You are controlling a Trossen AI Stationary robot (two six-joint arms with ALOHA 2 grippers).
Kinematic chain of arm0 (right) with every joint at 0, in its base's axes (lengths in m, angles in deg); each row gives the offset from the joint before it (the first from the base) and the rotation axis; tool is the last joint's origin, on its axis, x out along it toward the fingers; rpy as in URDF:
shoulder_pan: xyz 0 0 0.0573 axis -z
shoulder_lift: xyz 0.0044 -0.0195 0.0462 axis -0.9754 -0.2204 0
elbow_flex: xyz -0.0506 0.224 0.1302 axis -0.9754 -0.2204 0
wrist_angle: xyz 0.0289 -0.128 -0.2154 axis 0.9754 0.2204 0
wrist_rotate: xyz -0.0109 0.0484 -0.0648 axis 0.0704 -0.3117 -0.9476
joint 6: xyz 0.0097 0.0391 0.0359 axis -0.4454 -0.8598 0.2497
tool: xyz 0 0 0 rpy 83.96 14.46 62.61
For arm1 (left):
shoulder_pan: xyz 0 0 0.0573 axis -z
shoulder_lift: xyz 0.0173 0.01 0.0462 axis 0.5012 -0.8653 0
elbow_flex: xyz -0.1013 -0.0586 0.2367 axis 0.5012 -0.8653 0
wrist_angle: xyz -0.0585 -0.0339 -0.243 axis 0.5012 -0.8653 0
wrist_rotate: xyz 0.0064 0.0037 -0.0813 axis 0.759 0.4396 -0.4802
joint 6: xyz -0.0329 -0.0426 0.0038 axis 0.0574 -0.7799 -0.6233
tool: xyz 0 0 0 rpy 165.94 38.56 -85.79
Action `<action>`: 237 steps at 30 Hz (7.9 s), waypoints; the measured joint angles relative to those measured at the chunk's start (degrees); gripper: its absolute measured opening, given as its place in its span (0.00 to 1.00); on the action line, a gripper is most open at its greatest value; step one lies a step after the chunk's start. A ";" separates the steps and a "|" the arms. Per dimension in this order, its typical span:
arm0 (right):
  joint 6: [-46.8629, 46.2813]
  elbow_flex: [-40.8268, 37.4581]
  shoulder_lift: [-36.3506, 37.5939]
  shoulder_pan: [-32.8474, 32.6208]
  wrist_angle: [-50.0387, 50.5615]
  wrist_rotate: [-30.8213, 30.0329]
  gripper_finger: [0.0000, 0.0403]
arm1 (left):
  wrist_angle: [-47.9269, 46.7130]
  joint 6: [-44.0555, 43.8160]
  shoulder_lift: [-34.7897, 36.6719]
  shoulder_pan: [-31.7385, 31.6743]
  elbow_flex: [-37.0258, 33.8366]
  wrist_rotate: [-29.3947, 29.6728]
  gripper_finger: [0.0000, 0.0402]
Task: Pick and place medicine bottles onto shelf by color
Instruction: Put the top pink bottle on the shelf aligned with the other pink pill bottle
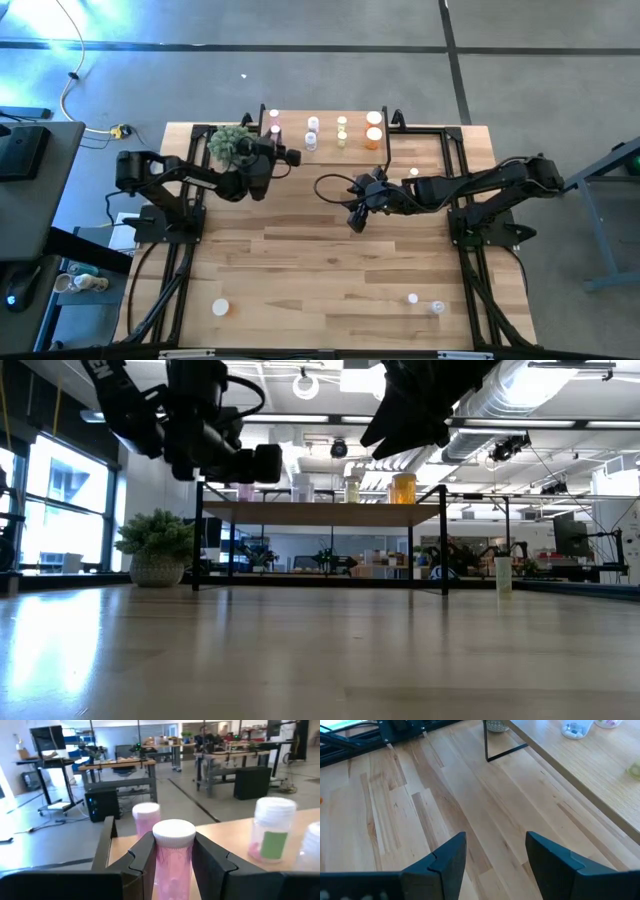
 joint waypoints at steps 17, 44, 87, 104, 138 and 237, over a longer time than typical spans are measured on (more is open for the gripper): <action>0.00 0.00 0.00 0.00 0.02 0.00 0.49 | -0.16 -2.63 -0.82 -1.15 0.09 -1.22 0.24; 0.00 0.00 0.00 -0.02 0.02 0.02 0.49 | -0.47 -1.25 -0.93 -0.47 0.00 -1.61 0.39; -0.65 0.00 0.00 -0.01 0.00 0.09 0.49 | 0.50 6.57 0.21 3.25 -0.04 2.46 0.40; -0.92 0.02 -0.02 0.00 0.00 1.53 0.49 | 0.63 7.80 3.18 4.21 0.02 2.37 0.40; -0.89 0.02 -0.02 -0.01 0.08 1.55 0.49 | -12.80 12.14 13.24 10.22 6.95 -2.05 0.02; -0.87 0.02 -0.02 0.00 0.20 1.53 0.49 | -78.69 -28.31 3.16 -5.65 27.47 -21.88 0.01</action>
